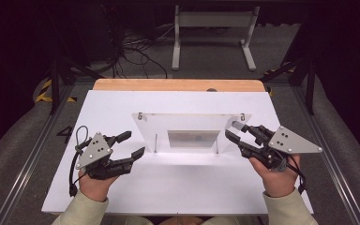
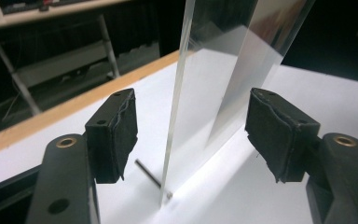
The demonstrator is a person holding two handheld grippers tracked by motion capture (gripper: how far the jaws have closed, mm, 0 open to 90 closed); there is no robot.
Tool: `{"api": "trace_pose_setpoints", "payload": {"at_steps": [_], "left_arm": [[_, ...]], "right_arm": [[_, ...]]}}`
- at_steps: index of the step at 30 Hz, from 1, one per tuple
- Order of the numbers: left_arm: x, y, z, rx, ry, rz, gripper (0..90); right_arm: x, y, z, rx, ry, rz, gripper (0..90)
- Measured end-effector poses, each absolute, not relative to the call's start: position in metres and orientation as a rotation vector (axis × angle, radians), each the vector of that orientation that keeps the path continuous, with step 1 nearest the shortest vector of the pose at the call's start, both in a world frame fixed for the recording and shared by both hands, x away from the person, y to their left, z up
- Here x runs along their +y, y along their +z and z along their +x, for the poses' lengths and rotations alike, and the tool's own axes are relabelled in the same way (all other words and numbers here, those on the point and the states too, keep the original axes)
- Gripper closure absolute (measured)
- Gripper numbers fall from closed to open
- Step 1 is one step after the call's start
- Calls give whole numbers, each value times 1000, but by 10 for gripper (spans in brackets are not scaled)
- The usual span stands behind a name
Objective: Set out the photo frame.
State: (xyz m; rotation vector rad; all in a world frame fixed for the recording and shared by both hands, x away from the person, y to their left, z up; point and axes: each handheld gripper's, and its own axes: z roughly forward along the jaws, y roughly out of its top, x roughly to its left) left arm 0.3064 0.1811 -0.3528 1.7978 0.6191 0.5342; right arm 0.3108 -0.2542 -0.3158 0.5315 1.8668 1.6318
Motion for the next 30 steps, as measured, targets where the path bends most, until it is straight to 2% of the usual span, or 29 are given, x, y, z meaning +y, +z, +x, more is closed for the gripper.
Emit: {"api": "trace_pose_setpoints", "payload": {"at_steps": [10,30], "left_arm": [[205,-380,302,720,506,1839,302],[243,-404,293,850,521,1850,282]], "right_arm": [[-249,-332,339,1908,1610,604,565],[-245,-356,381,1936,1607,728,531]]}}
